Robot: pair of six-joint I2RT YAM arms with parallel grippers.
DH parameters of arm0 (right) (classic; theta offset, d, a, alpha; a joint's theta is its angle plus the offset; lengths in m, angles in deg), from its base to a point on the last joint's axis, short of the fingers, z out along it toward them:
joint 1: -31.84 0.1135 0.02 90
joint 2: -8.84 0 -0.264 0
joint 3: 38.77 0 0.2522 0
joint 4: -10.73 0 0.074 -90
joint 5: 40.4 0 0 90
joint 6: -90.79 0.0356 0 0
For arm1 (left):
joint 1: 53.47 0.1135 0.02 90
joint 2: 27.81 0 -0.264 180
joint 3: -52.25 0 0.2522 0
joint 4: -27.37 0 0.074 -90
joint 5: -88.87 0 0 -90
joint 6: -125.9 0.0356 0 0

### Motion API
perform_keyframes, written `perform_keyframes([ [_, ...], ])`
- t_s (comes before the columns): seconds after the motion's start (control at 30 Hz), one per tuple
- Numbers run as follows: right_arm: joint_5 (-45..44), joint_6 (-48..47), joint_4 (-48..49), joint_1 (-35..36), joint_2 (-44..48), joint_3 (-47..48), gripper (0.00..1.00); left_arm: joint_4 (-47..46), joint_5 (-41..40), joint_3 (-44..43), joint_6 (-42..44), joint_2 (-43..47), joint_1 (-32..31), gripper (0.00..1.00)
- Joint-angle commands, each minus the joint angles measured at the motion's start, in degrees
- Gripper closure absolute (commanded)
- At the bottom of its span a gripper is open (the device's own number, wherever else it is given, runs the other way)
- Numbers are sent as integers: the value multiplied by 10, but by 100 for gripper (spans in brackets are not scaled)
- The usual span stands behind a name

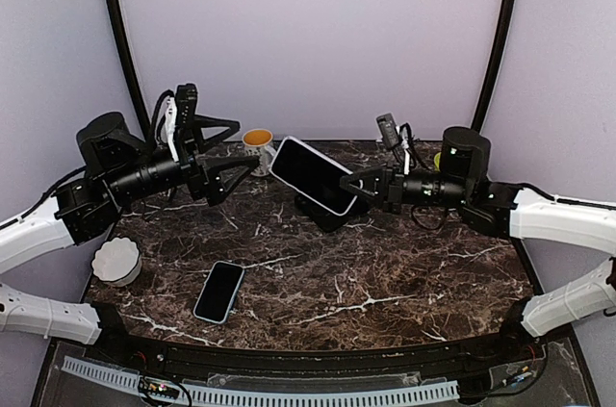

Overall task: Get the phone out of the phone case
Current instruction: Pass from the left arm to the right

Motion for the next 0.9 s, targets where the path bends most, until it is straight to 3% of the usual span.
perform_keyframes([
  [0.0,-9,-55,-11,6,3,28,100,30,5,13,116,-2,2,1],
  [0.2,-65,-155,-61,24,31,5,100,29,80,48,172,-18,2,1],
  [0.37,-151,-216,-8,58,79,-70,100,71,166,57,262,-14,2,2],
  [0.6,-166,-348,132,87,137,-182,100,134,214,59,367,-13,2,6],
  [0.7,-161,-388,131,92,134,-182,100,140,215,67,408,-25,2,9],
  [0.87,-105,-563,37,110,117,-160,100,129,229,86,429,-32,2,18],
])
